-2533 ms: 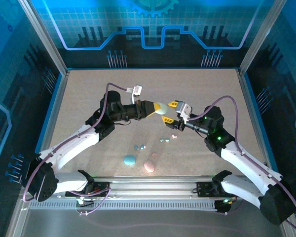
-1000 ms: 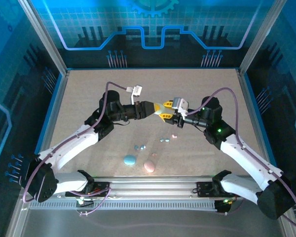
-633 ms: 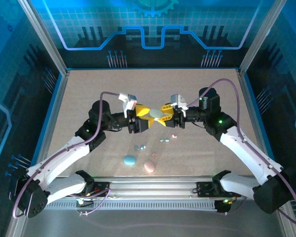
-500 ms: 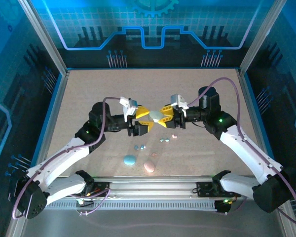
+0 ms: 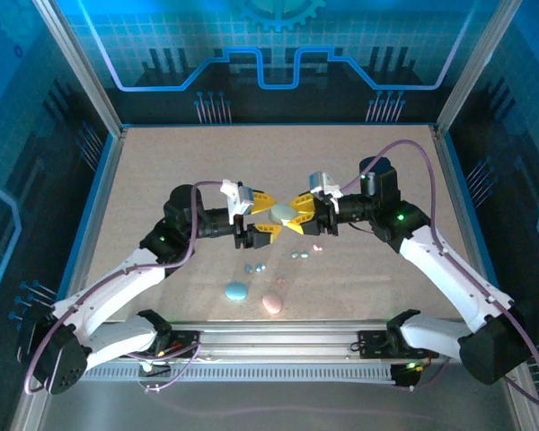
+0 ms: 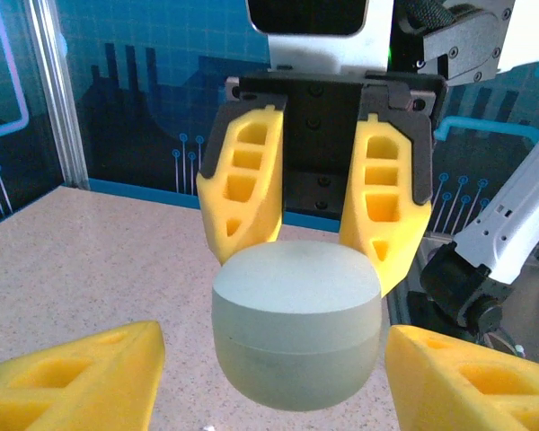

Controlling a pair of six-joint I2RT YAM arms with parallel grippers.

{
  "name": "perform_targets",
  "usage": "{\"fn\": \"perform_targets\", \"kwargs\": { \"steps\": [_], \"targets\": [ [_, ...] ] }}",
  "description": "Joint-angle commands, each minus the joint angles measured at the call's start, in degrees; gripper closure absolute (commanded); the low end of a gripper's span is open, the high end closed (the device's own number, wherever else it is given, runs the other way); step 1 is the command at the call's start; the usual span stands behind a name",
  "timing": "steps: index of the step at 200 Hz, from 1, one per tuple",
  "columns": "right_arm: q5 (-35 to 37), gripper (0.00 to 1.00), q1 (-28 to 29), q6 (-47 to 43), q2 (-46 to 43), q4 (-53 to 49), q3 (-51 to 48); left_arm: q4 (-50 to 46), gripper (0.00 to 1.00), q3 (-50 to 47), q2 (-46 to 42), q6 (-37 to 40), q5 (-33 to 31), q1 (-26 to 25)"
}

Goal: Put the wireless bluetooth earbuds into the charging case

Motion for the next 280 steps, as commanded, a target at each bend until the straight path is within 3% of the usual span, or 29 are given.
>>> {"fn": "perform_targets", "kwargs": {
  "steps": [1,161,202,280],
  "targets": [
    [-0.99,0.69,-0.36,1.08,-0.67,1.66,0.72,1.05,0.34,1.13,0.75,0.84,1.47,-0.60],
    [-0.20,0.69,0.11,-5.47,-1.64,-0.62,-0.88,3.32,0.35,1.67,1.57,-2.49,1.76,-1.65],
    [-0.12,0.69,0.28,-5.06,-1.71,-0.17,-0.96,2.09,0.43,1.87,1.73,-2.15,2.28,-1.71],
    [0.78,0.68,0.88,-5.93,-1.47,-0.08,-1.18,2.94,0.39,1.76,1.75,-2.72,2.34,-1.79]
  ]
}}
